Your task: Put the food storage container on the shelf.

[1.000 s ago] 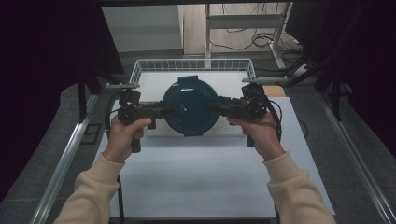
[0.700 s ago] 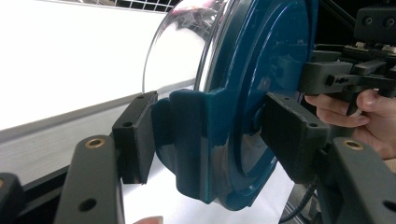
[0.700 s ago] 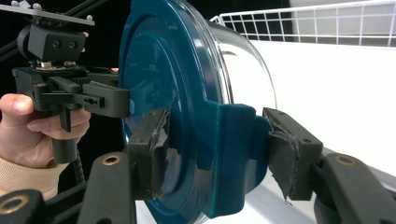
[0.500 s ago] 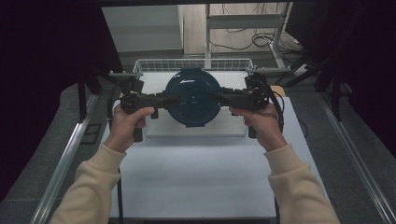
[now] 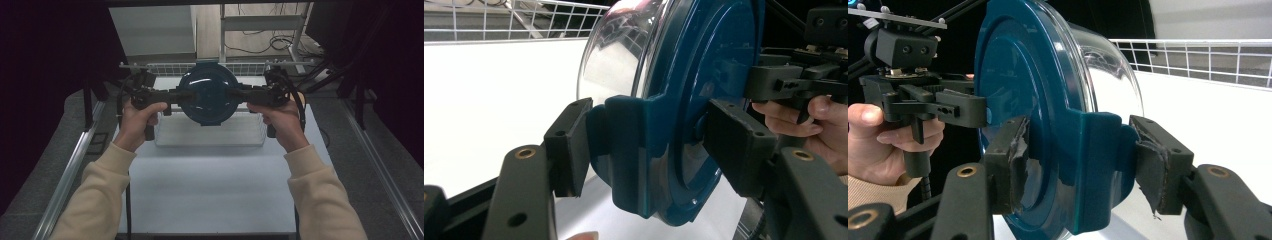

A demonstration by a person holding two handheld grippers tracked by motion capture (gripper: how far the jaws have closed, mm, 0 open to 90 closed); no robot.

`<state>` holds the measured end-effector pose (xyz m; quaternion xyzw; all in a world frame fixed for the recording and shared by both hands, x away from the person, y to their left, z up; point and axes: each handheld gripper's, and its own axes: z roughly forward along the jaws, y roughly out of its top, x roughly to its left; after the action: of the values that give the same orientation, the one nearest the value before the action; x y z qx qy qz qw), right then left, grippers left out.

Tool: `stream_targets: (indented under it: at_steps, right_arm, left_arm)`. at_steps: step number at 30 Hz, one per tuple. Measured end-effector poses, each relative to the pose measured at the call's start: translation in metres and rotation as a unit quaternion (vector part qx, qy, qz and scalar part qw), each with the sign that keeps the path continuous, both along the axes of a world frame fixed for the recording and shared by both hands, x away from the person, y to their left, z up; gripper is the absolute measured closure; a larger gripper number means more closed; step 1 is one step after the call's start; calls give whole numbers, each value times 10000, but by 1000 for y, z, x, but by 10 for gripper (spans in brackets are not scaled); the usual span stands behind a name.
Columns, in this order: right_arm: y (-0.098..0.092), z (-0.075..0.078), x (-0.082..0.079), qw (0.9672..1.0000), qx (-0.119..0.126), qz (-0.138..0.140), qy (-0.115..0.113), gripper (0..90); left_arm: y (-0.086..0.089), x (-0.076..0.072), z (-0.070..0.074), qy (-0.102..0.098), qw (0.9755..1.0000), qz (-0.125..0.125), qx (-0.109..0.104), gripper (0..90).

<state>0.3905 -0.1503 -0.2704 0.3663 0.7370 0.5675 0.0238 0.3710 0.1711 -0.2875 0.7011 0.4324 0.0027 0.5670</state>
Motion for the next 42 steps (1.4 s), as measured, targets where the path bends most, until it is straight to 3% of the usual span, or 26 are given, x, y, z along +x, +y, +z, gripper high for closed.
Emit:
stream_targets:
  at_steps: [10, 28, 35, 38, 40, 42]
  right_arm:
    - [2, 7, 14, 9999, -82, -73, -28, 430]
    - [4, 2, 50, 9993, -41, -260, 274, 426]
    - [8, -10, 65, 9980, 7, -331, 531, 424]
    - [9, -17, 72, 9964, -35, -381, 763, 419]
    - [11, -23, 78, 9952, -87, -410, 884, 414]
    - [11, -25, 81, 9947, 47, -477, 906, 416]
  left_arm:
    - [3, 18, 1, -33, 9999, -82, -66, 378]
    - [3, 58, -7, 264, 9995, -49, -161, 375]
    - [5, 74, -15, 500, 9987, -1, -105, 367]
    - [4, 84, -24, 695, 9976, -5, -56, 363]
    - [6, 89, -27, 759, 9971, -24, -102, 363]
    - [7, 93, -29, 810, 9966, -8, -168, 361]
